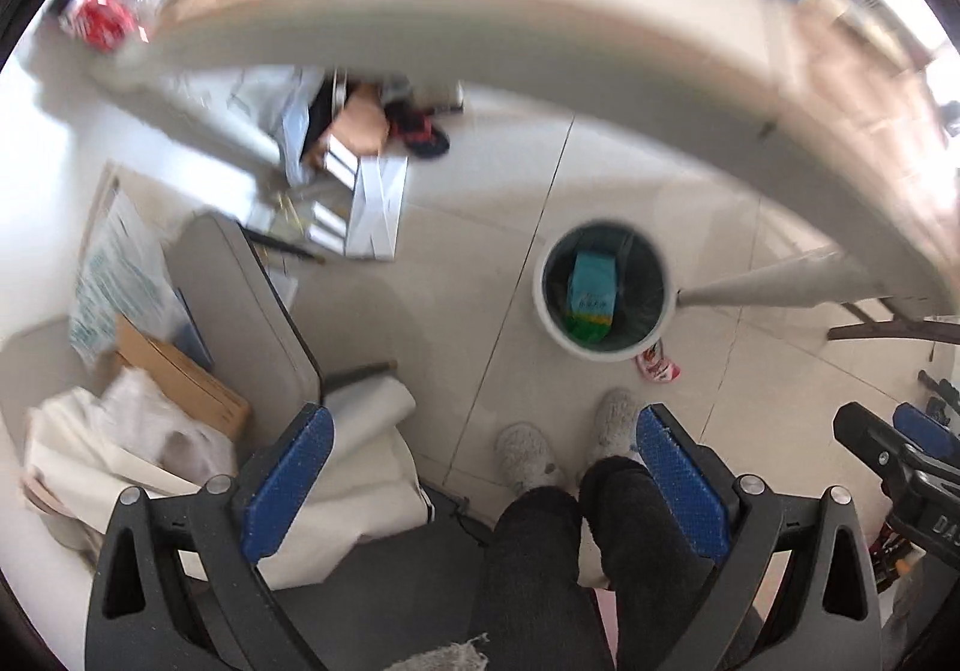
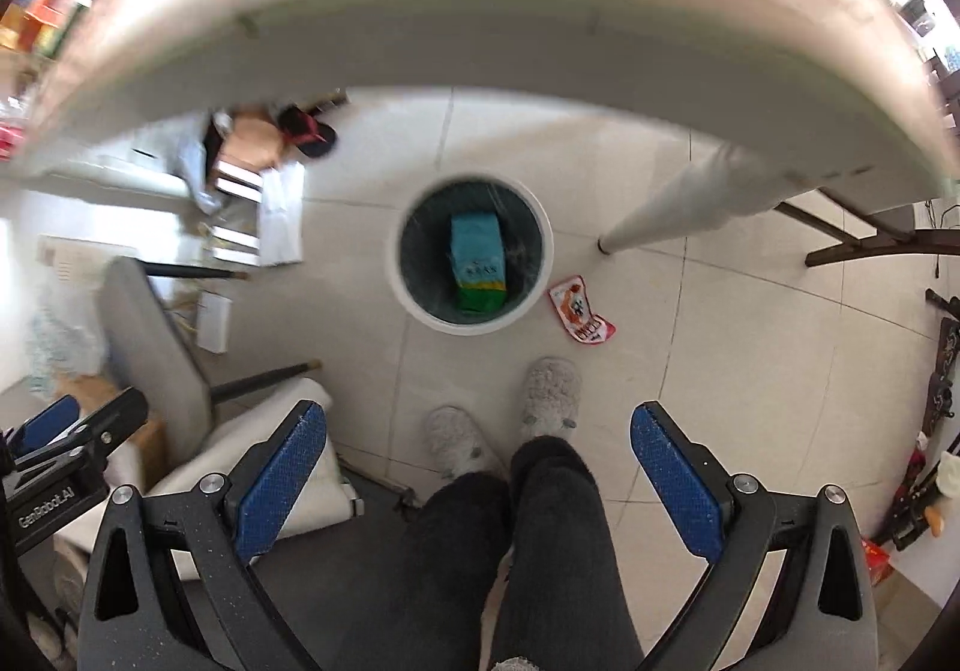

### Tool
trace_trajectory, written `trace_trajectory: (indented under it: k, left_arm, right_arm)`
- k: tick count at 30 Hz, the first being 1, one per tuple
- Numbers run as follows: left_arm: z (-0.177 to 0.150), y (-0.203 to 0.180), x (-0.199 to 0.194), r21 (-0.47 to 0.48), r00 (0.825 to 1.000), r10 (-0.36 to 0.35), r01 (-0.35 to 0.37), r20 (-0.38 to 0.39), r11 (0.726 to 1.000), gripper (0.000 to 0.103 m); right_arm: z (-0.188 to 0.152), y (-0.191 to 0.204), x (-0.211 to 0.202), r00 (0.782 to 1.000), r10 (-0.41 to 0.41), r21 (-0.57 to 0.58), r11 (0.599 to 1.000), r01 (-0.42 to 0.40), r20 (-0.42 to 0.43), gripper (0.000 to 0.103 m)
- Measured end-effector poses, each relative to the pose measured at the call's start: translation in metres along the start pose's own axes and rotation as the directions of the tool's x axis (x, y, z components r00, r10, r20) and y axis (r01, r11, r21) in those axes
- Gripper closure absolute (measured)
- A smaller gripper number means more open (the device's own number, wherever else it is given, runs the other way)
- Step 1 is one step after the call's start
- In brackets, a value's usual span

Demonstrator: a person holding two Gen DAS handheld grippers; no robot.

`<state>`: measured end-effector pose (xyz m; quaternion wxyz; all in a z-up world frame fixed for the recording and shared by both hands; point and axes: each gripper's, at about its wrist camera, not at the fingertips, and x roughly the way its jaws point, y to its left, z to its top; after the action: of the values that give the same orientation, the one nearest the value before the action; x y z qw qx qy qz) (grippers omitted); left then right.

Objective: Collect trash
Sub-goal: 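Grasp the blue plastic bag with the left tool while the right tool grasps the medicine box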

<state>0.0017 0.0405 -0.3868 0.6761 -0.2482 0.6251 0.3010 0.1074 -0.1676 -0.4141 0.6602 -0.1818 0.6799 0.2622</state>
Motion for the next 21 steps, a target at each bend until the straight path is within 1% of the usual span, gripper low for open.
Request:
trace_trajectory:
  k: [4, 5, 7, 9, 10, 12, 14, 16, 17, 19, 21]
  left_arm:
    - [0.03, -0.016, -0.053, 0.062, 0.996, -0.045, 0.04, 0.083, 0.997, 0.0]
    - [0.041, -0.023, -0.064, 0.08, 0.993, -0.049, 0.041, 0.105, 0.996, 0.0]
    - [0.066, -0.038, -0.082, 0.113, 0.987, -0.057, 0.04, 0.147, 0.993, 0.0]
    - [0.095, -0.054, -0.094, 0.118, 0.985, -0.046, 0.026, 0.168, 0.993, 0.0]
    - [0.111, -0.062, -0.095, 0.112, 0.985, -0.059, 0.041, 0.162, 0.993, 0.0]
    - [0.143, -0.075, -0.092, 0.08, 0.988, -0.081, 0.07, 0.134, 0.994, 0.0]
    - [0.174, -0.084, -0.083, 0.055, 0.988, -0.102, 0.096, 0.115, 0.994, 0.0]
    - [0.204, -0.093, -0.067, 0.03, 0.99, -0.108, 0.105, 0.09, 0.994, 0.0]
    - [0.219, -0.099, -0.059, 0.017, 0.991, -0.113, 0.112, 0.066, 0.994, 0.0]
    - [0.246, -0.111, -0.038, -0.008, 0.989, -0.148, 0.148, 0.015, 0.989, 0.0]
    - [0.27, -0.122, -0.018, -0.021, 0.988, -0.155, 0.155, -0.023, 0.988, 0.0]
  right_arm:
    - [0.012, -0.001, -0.069, 0.998, 0.056, 0.008, 0.998, -0.056, 0.03, 0.0]
    - [0.019, -0.003, -0.086, 0.996, 0.074, 0.01, 0.997, -0.074, 0.041, 0.001]
    - [0.037, -0.01, -0.115, 0.996, 0.07, 0.014, 0.997, -0.071, 0.058, 0.0]
    - [0.059, -0.021, -0.141, 0.993, 0.084, 0.034, 0.996, -0.087, 0.081, 0.0]
    - [0.072, -0.029, -0.152, 0.993, 0.069, 0.055, 0.996, -0.075, 0.096, 0.0]
    - [0.101, -0.048, -0.168, 0.989, 0.069, 0.089, 0.993, -0.081, 0.129, 0.0]
    - [0.134, -0.07, -0.174, 0.989, 0.049, 0.14, 0.988, -0.068, 0.136, 0.0]
    - [0.169, -0.088, -0.174, 0.988, 0.049, 0.176, 0.982, -0.075, 0.148, 0.0]
    - [0.187, -0.096, -0.168, 0.988, 0.033, 0.185, 0.981, -0.061, 0.149, 0.0]
    - [0.221, -0.111, -0.16, 0.988, 0.019, 0.203, 0.978, -0.05, 0.152, 0.0]
    - [0.252, -0.123, -0.147, 0.99, 0.021, 0.203, 0.978, -0.049, 0.139, 0.0]
